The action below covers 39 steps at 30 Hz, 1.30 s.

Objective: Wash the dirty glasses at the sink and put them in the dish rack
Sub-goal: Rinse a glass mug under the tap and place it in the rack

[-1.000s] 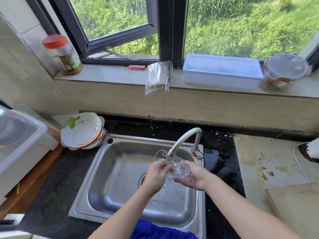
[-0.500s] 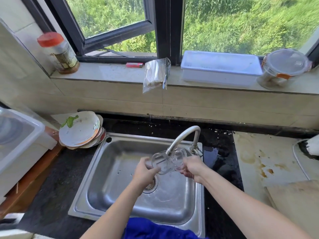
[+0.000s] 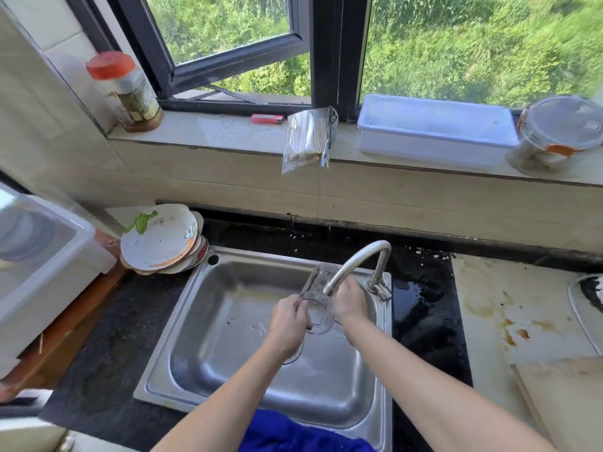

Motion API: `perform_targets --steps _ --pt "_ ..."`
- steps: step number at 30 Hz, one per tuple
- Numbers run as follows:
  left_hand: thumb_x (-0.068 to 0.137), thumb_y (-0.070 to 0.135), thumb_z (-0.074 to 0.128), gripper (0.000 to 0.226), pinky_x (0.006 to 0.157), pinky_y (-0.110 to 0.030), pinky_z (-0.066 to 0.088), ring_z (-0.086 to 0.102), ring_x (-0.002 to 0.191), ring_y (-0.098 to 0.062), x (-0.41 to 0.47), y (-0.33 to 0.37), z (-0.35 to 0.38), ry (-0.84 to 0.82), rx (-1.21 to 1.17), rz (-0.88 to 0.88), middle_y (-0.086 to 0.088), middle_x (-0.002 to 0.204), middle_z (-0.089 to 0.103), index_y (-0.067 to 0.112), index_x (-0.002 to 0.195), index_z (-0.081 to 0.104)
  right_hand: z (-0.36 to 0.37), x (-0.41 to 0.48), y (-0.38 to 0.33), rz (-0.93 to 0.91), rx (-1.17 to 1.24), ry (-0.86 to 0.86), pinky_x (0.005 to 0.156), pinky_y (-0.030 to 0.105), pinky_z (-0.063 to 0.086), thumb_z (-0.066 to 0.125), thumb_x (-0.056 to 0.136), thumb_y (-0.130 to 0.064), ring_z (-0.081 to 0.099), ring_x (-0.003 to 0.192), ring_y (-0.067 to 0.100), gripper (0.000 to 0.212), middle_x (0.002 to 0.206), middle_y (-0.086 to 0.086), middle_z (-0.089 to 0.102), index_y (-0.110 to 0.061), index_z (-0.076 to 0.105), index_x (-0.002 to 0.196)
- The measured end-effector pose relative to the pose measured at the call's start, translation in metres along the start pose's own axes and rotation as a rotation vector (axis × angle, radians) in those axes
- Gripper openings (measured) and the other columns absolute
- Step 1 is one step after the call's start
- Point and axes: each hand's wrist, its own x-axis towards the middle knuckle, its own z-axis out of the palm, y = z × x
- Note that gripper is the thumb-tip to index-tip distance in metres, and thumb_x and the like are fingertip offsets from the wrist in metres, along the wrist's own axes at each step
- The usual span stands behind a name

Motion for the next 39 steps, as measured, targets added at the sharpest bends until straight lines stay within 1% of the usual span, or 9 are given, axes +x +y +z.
perform_targets --steps 6,13,16,19,23,27,32,36,39 --pt "0.095 0.008 0.044 0.035 0.053 -0.02 0.041 0.053 0.051 -0.014 0.003 -0.007 -0.004 -0.014 0.008 -0.054 -0.001 0.053 0.057 0.009 0.06 0.052 0.007 -0.02 0.008 -0.166 -0.125 -0.184 0.098 0.031 0.037 0.044 0.101 -0.038 0.05 0.119 0.016 0.027 0.124 -0.009 0.054 -0.024 0.051 0.124" --pt "0.09 0.013 0.04 0.028 0.064 -0.045 0.045 0.058 0.068 -0.034 0.0 -0.017 0.002 -0.083 0.166 0.058 -0.016 0.067 0.062 0.009 0.063 0.046 0.006 -0.008 0.005 -0.028 -0.18 -0.076 0.089 0.04 0.046 0.043 0.09 -0.052 0.057 0.106 0.026 0.043 0.126 0.003 0.057 -0.022 0.053 0.12" --pt "0.093 0.008 0.037 0.024 0.064 -0.044 0.037 0.054 0.074 -0.038 -0.001 -0.018 -0.003 -0.12 0.291 0.12 -0.019 0.075 0.061 0.012 0.07 0.042 0.01 -0.007 0.015 0.076 -0.065 -0.183 0.1 0.044 0.043 0.058 0.085 -0.047 0.05 0.123 0.025 0.055 0.133 -0.004 0.049 -0.021 0.045 0.132" --pt "0.097 0.015 0.038 0.017 0.058 -0.039 0.033 0.053 0.075 -0.037 -0.008 -0.014 -0.003 -0.147 0.385 0.198 -0.018 0.08 0.062 0.012 0.084 0.049 0.001 0.019 0.017 0.242 0.065 -0.122 0.079 0.039 0.052 0.054 0.079 -0.05 0.062 0.102 0.028 0.062 0.12 0.008 0.063 -0.019 0.049 0.133" --pt "0.094 0.021 0.054 0.019 0.058 -0.033 0.04 0.057 0.062 -0.024 -0.004 -0.011 -0.005 -0.027 0.097 0.03 -0.006 0.066 0.063 0.012 0.078 0.059 -0.004 0.018 0.01 0.249 0.282 -0.119 0.08 0.042 0.054 0.055 0.087 -0.038 0.065 0.089 0.028 0.03 0.1 0.01 0.068 -0.018 0.062 0.107" --pt "0.098 0.023 0.047 0.028 0.043 -0.024 0.036 0.051 0.038 -0.019 -0.01 -0.005 -0.005 -0.285 -0.313 -0.314 -0.008 0.052 0.059 0.005 0.08 0.059 0.002 0.014 0.008 0.273 0.434 -0.066 0.071 0.038 0.051 0.05 0.088 -0.038 0.061 0.08 0.026 0.031 0.092 0.006 0.063 -0.017 0.064 0.106" --pt "0.092 0.008 0.043 0.035 0.05 -0.037 0.04 0.053 0.051 -0.028 -0.003 -0.003 -0.012 -0.18 0.134 -0.05 -0.013 0.054 0.056 0.012 0.057 0.042 0.018 -0.008 0.016 0.199 0.327 -0.11 0.062 0.032 0.054 0.064 0.089 -0.036 0.062 0.086 0.017 0.044 0.118 0.001 0.06 -0.024 0.046 0.127" --pt "0.094 0.012 0.041 0.027 0.058 -0.037 0.034 0.049 0.068 -0.037 -0.012 0.002 -0.013 -0.225 0.378 0.108 -0.021 0.074 0.06 0.012 0.067 0.043 0.012 0.024 0.025 0.386 0.419 -0.052 0.077 0.049 0.057 0.072 0.059 -0.057 0.065 0.097 0.031 0.088 0.123 0.009 0.061 -0.023 0.046 0.136" --pt "0.095 0.015 0.039 0.022 0.063 -0.04 0.04 0.056 0.08 -0.041 -0.012 -0.002 -0.011 -0.191 0.471 0.111 -0.021 0.084 0.064 0.009 0.077 0.051 0.01 0.0 0.013 0.288 0.263 -0.067 0.063 0.033 0.057 0.073 0.076 -0.044 0.064 0.089 0.022 0.082 0.129 0.005 0.057 -0.022 0.034 0.145"
